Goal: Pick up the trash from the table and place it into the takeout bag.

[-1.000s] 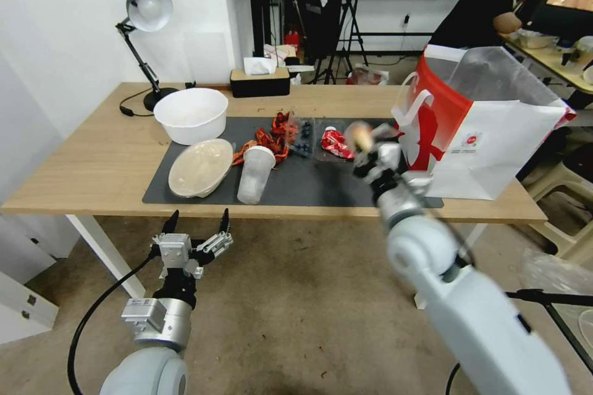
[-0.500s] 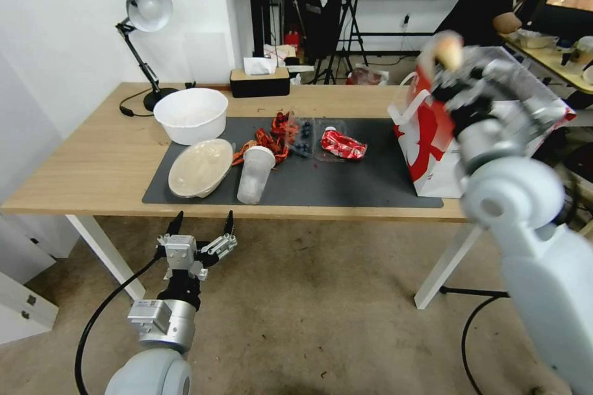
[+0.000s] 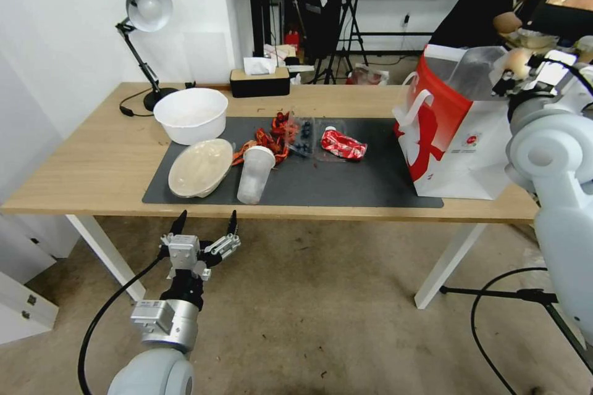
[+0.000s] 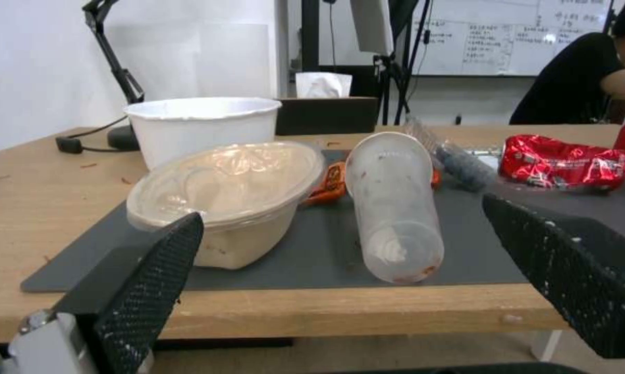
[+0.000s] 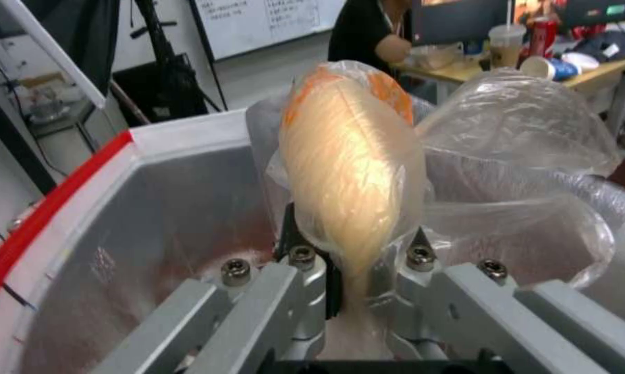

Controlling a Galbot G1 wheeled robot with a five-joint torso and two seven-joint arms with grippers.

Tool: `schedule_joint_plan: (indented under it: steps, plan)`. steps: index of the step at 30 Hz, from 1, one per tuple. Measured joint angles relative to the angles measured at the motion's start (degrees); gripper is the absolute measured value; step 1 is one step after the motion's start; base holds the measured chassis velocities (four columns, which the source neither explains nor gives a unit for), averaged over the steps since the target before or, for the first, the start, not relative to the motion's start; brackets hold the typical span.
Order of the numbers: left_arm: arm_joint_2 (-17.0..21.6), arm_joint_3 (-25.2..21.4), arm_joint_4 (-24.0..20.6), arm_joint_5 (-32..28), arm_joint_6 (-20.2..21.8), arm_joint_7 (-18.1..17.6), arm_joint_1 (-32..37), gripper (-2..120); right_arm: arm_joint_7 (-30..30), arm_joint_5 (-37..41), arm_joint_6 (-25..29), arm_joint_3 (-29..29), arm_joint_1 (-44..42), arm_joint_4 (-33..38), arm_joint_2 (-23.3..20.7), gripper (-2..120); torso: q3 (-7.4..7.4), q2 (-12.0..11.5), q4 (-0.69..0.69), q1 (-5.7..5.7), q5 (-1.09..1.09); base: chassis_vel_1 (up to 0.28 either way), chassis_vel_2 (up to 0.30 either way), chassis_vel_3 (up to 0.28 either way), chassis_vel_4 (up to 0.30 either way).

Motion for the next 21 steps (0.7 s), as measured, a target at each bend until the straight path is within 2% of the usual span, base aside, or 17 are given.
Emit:
schedule_joint_plan:
  steps: [3,5,6,8,12,14,16,19,21]
  plan:
    - [0.0,0.0,0.1,0.0,-0.1,0.0,0.0,100,0.4,0.7,-0.2,-0.1,0.2,-0.1,0.2,7,0.00,0.0,0.00,0.00,0.01,0.000,0.000,0.000,0.000]
    - [0.0,0.0,0.1,0.0,-0.1,0.0,0.0,100,0.7,1.4,-0.5,-0.1,0.2,0.1,0.2,18,0.00,0.0,0.00,0.00,0.01,0.000,0.000,0.000,0.000]
    - [0.0,0.0,0.1,0.0,-0.1,0.0,0.0,100,0.7,1.4,-0.5,-0.1,0.2,0.1,0.2,18,0.00,0.0,0.00,0.00,0.01,0.000,0.000,0.000,0.000]
    - [0.0,0.0,0.1,0.0,-0.1,0.0,0.0,100,0.8,1.6,-0.5,0.0,0.2,0.3,0.1,28,0.00,0.0,0.00,0.00,0.01,0.000,0.000,0.000,0.000]
    - [0.0,0.0,0.2,0.0,-0.2,0.0,0.0,100,0.9,1.7,-0.6,0.1,0.2,0.4,0.0,37,0.00,0.0,0.00,0.00,0.01,0.000,0.000,0.000,0.000]
    - [0.0,0.1,0.3,0.1,-0.3,0.0,0.0,100,0.9,1.8,-0.6,0.2,0.2,0.6,-0.2,49,0.00,0.0,-0.01,0.00,0.01,0.000,0.000,0.000,0.000]
    - [0.0,0.1,0.3,0.2,-0.3,0.0,0.1,100,0.9,1.9,-0.6,0.2,0.2,0.6,-0.2,53,0.00,0.0,-0.01,0.00,0.01,0.000,0.000,0.000,0.000]
    - [0.0,0.1,0.3,0.2,-0.4,0.0,0.1,100,1.0,2.1,-0.7,0.2,0.2,0.8,-0.2,68,0.00,0.0,-0.01,0.00,0.01,0.000,0.000,0.000,0.000]
    - [0.0,0.1,0.3,0.2,-0.4,0.0,0.1,100,1.0,2.2,-0.8,0.2,0.2,0.9,-0.2,71,0.00,0.0,-0.01,0.00,0.01,0.000,0.000,0.000,0.000]
